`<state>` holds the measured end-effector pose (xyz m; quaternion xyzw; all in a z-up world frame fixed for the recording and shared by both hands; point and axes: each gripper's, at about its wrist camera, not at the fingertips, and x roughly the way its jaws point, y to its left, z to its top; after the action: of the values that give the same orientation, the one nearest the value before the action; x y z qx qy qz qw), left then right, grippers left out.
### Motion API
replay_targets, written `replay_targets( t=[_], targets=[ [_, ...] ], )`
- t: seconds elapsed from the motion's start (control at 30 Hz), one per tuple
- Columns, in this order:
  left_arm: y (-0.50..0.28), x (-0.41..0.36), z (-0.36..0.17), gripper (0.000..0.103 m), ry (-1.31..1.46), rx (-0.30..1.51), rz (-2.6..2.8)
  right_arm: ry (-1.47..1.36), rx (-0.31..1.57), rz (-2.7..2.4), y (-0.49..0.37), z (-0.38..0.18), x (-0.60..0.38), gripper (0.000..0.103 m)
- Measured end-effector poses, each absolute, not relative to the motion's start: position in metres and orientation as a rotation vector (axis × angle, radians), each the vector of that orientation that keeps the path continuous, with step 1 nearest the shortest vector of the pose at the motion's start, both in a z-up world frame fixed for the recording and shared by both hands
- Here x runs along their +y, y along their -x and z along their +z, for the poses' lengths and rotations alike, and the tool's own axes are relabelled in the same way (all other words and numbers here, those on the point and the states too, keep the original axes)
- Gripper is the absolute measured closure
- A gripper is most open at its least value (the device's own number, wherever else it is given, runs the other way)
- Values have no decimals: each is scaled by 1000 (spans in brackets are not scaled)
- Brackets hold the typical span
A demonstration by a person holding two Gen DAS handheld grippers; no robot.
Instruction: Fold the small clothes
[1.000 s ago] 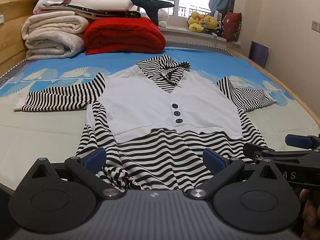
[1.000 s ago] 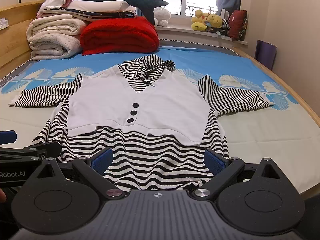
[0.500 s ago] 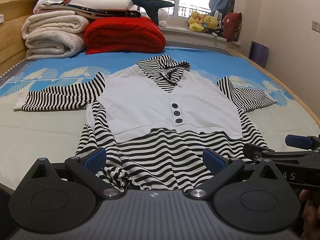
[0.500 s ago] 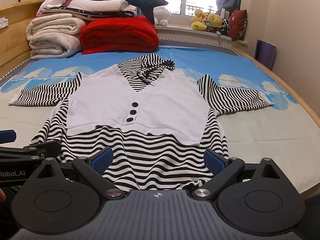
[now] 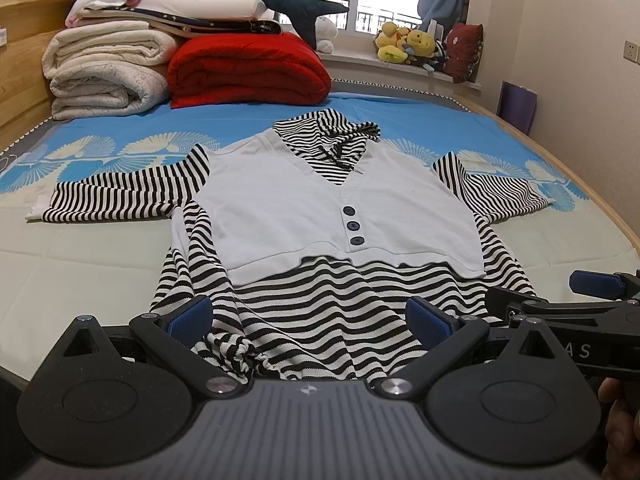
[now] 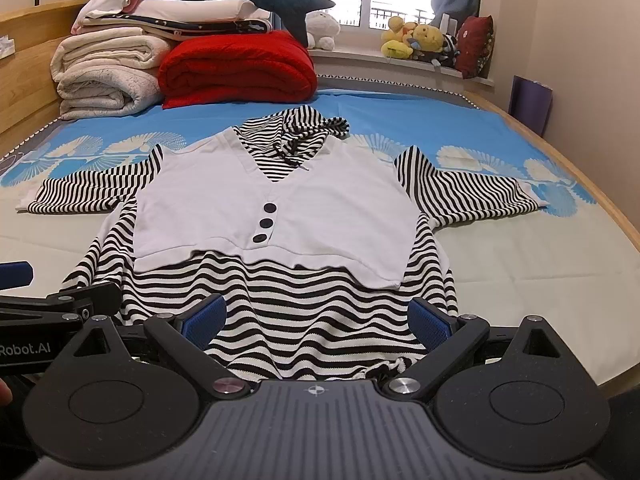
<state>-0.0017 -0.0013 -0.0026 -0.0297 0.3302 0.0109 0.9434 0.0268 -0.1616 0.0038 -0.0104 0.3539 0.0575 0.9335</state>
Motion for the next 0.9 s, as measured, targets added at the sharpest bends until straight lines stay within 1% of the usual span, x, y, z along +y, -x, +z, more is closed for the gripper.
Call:
replay_targets(
  t=[0.13,0.27,0.33,0.4,0.43,0.47,0.53,0.63,0.8,0.87,0.9],
  targets=[
    [-2,-2,-5,1,55,679,27,-9,731,99,-30,3,-167,6],
    [-11,13,-6,1,76,704,92,-83,752,33,-40,2,-186,7],
    [-21,23,-9,1,59,750,136,-105,766,1,-47,-2,-197,14],
    [-36,33,-13,1,14,776,194,-107,783,-34,-58,-9,-206,17],
    [-40,37,-13,1,-14,736,221,-103,797,-52,-65,-14,-209,17],
    [-48,43,-16,1,-2,752,235,-101,815,-71,-72,-20,-213,17],
    [-65,53,-29,1,68,813,244,-100,858,-109,-83,-34,-218,18],
    [-84,68,-53,1,88,884,295,-106,925,-155,-94,-54,-223,19],
    [-91,89,-85,1,146,1000,337,-101,1009,-173,-100,-80,-225,21],
    [-89,94,-91,5,175,1027,337,-92,1023,-171,-101,-86,-226,22],
    [-87,95,-93,9,181,1038,334,-87,1029,-171,-101,-87,-226,22]
  ],
)
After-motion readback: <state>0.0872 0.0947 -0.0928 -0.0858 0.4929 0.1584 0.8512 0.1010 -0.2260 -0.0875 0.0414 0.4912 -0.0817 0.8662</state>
